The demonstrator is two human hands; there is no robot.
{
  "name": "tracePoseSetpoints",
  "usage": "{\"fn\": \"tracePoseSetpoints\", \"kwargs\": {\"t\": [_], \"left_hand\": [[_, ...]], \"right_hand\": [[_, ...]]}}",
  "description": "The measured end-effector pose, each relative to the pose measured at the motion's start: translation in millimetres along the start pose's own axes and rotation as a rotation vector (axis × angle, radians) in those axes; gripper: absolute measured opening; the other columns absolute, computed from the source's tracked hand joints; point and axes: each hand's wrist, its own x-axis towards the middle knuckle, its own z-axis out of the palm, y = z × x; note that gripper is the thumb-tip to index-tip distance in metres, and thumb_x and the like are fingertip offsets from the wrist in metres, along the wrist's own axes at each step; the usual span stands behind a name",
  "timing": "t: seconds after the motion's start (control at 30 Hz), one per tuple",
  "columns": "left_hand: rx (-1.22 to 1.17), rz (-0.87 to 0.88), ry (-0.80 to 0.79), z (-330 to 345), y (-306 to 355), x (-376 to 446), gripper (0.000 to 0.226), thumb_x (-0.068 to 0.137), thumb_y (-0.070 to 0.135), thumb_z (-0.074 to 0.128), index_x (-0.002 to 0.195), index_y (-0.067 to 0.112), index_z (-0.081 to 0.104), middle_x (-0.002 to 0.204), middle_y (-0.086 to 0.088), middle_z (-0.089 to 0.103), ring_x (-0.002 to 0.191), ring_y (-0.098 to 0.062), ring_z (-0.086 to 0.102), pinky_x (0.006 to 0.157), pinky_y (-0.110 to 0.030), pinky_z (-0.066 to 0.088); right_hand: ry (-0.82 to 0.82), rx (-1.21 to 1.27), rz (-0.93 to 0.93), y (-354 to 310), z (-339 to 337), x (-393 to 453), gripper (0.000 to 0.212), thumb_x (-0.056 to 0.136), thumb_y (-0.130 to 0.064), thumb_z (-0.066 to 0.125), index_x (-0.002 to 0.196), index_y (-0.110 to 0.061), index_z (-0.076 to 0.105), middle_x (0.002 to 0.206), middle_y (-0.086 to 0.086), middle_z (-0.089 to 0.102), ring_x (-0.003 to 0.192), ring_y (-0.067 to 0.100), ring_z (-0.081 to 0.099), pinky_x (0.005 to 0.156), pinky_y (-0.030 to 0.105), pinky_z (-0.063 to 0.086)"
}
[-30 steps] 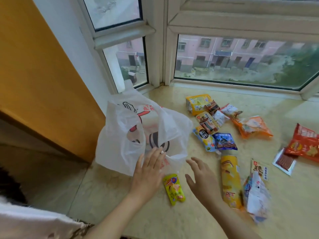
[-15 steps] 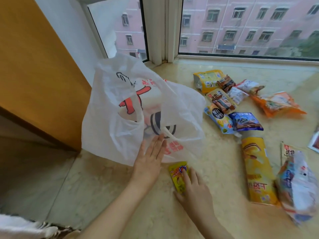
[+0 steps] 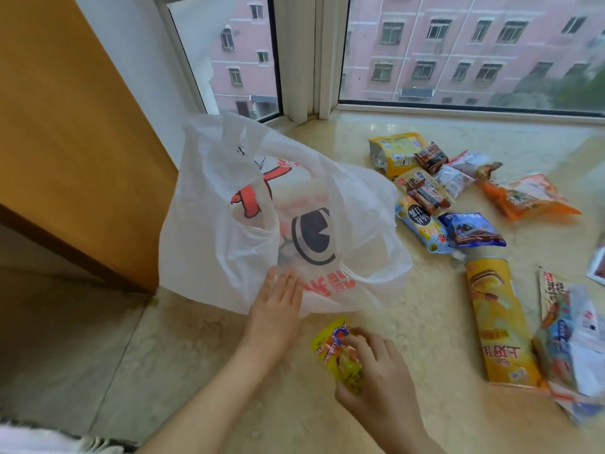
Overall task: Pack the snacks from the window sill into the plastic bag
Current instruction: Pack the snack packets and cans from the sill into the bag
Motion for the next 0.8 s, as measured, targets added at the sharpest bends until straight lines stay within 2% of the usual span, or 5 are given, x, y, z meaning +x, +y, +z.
{"fn": "tracePoseSetpoints", "kwargs": {"t": [0.13, 0.23, 0.37, 0.63, 0.8], "left_hand": [[-0.064, -0.002, 0.118, 16.1, -14.8, -6.9, 0.062, 0.097, 0.035, 0.013, 0.145, -0.001, 0.031, 0.149, -0.019, 0.037, 0.141, -0.030, 0.030, 0.111, -0.050, -0.023], [-0.148, 0.069, 0.150, 16.2, -25.7, -9.5, 0.052, 0.079, 0.037, 0.067, 0.114, -0.002, 0.067, 0.111, -0.017, 0.069, 0.109, -0.029, 0.064, 0.116, -0.049, 0.006], [-0.185, 0.065, 0.222, 27.6, -30.0, -6.7, 0.065, 0.062, 0.040, 0.084, 0.110, -0.001, 0.069, 0.101, -0.013, 0.071, 0.102, -0.026, 0.067, 0.113, -0.046, 0.010], [-0.227, 0.035, 0.324, 53.8, -33.7, 0.4, 0.065, 0.056, 0.046, 0.085, 0.106, 0.005, 0.073, 0.100, -0.009, 0.073, 0.099, -0.022, 0.068, 0.112, -0.047, 0.010], [-0.269, 0.005, 0.410, 56.8, -31.9, 3.2, 0.052, 0.080, 0.037, 0.045, 0.111, 0.005, 0.071, 0.109, -0.008, 0.071, 0.107, -0.020, 0.066, 0.112, -0.048, 0.012]], "right_hand": [[0.122, 0.137, 0.074, -43.2, -15.7, 28.7, 0.053, 0.054, -0.037, 0.065, 0.105, -0.027, 0.059, 0.114, -0.008, 0.060, 0.091, 0.015, 0.055, 0.072, 0.024, 0.049], [0.123, 0.258, 0.264, -61.9, -6.0, 80.1, 0.050, 0.063, -0.047, 0.068, 0.108, -0.028, 0.058, 0.104, -0.010, 0.059, 0.094, 0.013, 0.054, 0.077, 0.030, 0.049], [0.071, 0.301, 0.360, -70.3, 22.2, 145.0, 0.053, 0.067, -0.033, 0.074, 0.116, -0.023, 0.054, 0.113, -0.004, 0.057, 0.105, 0.019, 0.054, 0.085, 0.037, 0.048], [-0.032, 0.353, 0.283, -60.2, 50.0, 216.3, 0.070, 0.086, -0.049, 0.063, 0.144, -0.026, 0.033, 0.134, -0.005, 0.055, 0.120, 0.017, 0.053, 0.089, 0.032, 0.047], [-0.003, 0.137, 0.179, -56.9, 51.4, 192.6, 0.053, 0.094, -0.045, 0.047, 0.143, -0.030, 0.032, 0.144, -0.003, 0.044, 0.137, 0.018, 0.034, 0.092, 0.040, 0.048]]}}
